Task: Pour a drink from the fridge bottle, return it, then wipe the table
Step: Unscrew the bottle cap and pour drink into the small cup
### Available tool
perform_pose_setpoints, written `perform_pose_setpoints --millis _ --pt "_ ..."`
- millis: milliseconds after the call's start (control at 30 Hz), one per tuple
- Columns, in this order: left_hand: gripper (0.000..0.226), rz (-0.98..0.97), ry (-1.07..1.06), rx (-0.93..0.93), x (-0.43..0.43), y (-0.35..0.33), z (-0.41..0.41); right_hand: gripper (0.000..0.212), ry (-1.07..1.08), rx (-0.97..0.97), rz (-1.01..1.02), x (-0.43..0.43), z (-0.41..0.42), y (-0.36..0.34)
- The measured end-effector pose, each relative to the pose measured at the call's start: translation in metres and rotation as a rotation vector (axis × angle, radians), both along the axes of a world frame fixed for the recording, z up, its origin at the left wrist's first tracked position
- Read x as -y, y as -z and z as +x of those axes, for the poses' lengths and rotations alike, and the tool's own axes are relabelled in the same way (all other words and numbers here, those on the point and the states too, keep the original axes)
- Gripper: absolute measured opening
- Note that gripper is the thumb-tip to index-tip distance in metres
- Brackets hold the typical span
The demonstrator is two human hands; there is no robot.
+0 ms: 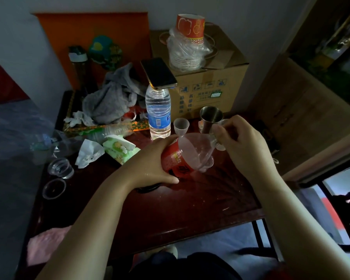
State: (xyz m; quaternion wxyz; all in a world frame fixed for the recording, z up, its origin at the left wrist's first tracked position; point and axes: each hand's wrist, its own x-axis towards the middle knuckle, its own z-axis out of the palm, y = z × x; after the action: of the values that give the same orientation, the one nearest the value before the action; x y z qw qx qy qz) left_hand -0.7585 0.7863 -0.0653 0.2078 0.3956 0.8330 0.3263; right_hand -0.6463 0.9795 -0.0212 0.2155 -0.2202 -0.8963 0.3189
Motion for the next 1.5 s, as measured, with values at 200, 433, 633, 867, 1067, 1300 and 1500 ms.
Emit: perform_pose_setpoints --millis 200,433,633,867,1067,1300,1500 --pt "0.099 0.021 0.077 0.133 0.005 -0.006 -0.009 0.020 -0.318 -0.104 -0.081 -0.005 0.003 -0.003" --pt "0.096 0.058 0.094 0.164 0.012 -0.006 -0.009 0.020 -0.330 -0.086 -0.065 -0.002 0.006 -0.011" --pt "0.107 0.040 0.012 -0.007 0.014 -0.004 -0.007 0.035 0.004 0.042 0.054 0.010 0.002 -0.012" --pt "0.106 0.047 0.046 0.003 0.021 -0.002 -0.010 0.025 -0.197 0.041 -0.012 0.005 0.008 -0.018" --pt "0.110 0.040 0.054 0.098 0.024 0.005 -0.010 0.033 -0.392 -0.015 -0.013 -0.002 0.012 -0.017" --pt "0.107 0.046 0.068 0.088 0.024 0.005 -0.010 0.054 -0.283 -0.004 -0.100 0.004 0.017 -0.012" --pt "0.106 0.023 0.094 0.063 0.023 0.007 -0.010 0.025 -0.143 -0.011 -0.003 0.018 0.015 -0.013"
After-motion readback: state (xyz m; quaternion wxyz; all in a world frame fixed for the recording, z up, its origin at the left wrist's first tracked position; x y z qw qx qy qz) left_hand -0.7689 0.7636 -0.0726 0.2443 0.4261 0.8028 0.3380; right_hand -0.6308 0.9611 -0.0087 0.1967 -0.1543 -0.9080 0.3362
